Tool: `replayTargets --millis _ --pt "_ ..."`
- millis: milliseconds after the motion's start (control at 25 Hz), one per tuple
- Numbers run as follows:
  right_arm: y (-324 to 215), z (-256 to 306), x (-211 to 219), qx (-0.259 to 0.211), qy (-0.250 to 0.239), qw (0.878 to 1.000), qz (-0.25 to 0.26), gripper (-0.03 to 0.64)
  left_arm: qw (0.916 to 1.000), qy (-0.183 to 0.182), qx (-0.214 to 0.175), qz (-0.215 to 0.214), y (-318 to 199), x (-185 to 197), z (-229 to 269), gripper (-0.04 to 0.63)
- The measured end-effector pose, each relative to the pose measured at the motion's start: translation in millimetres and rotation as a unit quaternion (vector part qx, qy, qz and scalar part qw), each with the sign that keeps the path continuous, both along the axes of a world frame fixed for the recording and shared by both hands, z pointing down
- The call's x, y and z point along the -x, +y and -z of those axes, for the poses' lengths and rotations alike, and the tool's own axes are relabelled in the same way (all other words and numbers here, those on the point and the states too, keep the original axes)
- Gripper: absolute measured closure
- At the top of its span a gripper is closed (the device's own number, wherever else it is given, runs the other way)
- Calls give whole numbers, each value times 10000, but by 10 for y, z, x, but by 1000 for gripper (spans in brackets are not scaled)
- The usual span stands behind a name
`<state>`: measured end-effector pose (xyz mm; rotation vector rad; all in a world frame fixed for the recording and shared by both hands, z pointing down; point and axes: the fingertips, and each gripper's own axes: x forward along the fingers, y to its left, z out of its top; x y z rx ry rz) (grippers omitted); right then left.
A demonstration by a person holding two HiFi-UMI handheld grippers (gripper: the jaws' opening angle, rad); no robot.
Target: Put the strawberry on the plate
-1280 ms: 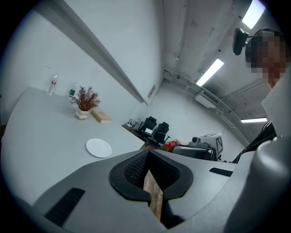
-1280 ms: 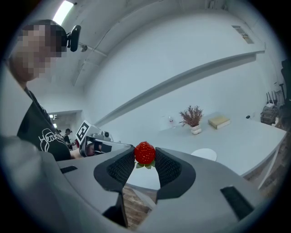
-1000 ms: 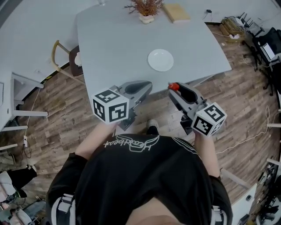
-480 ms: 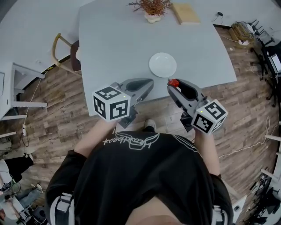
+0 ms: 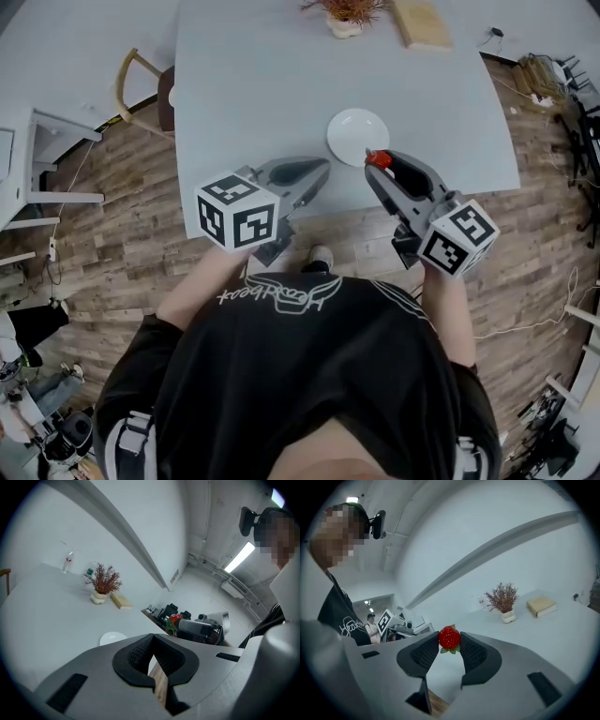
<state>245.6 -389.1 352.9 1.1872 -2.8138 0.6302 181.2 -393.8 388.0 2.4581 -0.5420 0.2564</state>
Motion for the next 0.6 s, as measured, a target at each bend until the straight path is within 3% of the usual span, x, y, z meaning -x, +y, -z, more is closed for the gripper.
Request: replayTargets --millis 440,600 --pt "-527 -324 -181 89 256 9996 62 483 9991 -67 215 367 -300 45 -230 589" --pt "-689 -557 -227 95 679 9976 40 483 9983 -128 343 443 -342 46 -344 589"
